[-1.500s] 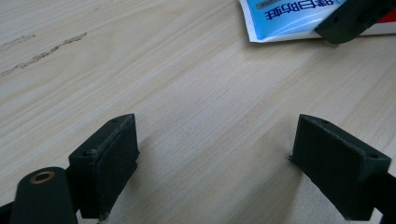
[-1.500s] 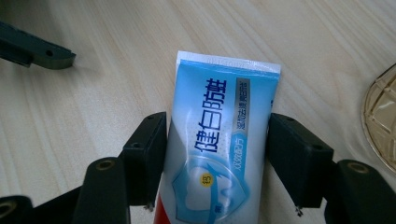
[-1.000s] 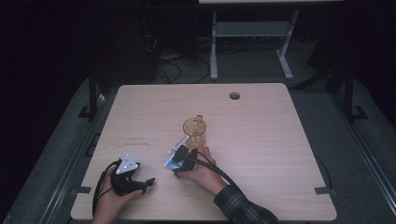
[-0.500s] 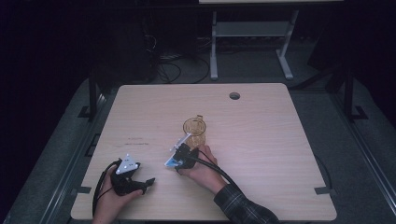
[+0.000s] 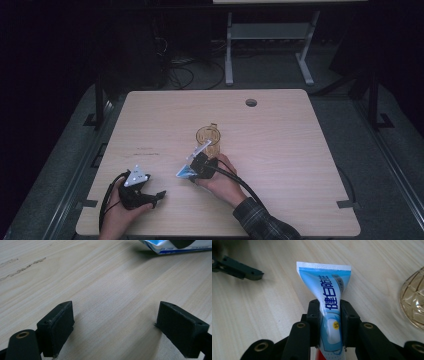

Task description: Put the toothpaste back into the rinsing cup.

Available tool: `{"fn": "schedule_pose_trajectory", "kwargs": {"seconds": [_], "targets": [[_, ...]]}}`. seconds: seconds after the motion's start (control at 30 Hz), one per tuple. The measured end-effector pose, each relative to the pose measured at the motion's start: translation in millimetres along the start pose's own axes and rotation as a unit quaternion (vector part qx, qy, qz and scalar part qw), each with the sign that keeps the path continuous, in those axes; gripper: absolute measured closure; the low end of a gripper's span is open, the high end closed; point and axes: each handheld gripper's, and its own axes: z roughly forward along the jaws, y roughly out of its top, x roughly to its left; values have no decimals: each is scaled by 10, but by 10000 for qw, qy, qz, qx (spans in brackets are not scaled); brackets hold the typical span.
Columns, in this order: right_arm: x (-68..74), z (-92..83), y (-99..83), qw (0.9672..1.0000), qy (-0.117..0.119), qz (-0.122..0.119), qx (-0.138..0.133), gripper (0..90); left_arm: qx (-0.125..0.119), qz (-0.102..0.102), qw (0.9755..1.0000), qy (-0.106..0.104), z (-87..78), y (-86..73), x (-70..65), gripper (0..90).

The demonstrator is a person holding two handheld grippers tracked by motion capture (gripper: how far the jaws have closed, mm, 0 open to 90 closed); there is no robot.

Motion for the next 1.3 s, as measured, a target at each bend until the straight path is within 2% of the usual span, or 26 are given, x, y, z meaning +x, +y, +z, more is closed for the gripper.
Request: {"fn": "schedule_pose_trajectory", "kwargs": {"seconds": [0.43, 0.77, 0.93, 1.3], "targets": [[-39, -186, -59, 9977, 383, 130, -544, 728, -9, -10, 10000, 3, 1, 0, -1, 130], [-42, -338, -73, 9949, 512, 107, -865, 732, -10, -11, 10000, 3, 1, 0, -1, 130], [-45, -424, -82, 9920, 595, 74, -1111, 736, -9, -10, 10000, 1, 1, 0, -1, 130], [-87, -587, -89, 9866, 699, 116, -1473, 742, -8, -11, 10000, 2, 1, 0, -1, 130]]}}
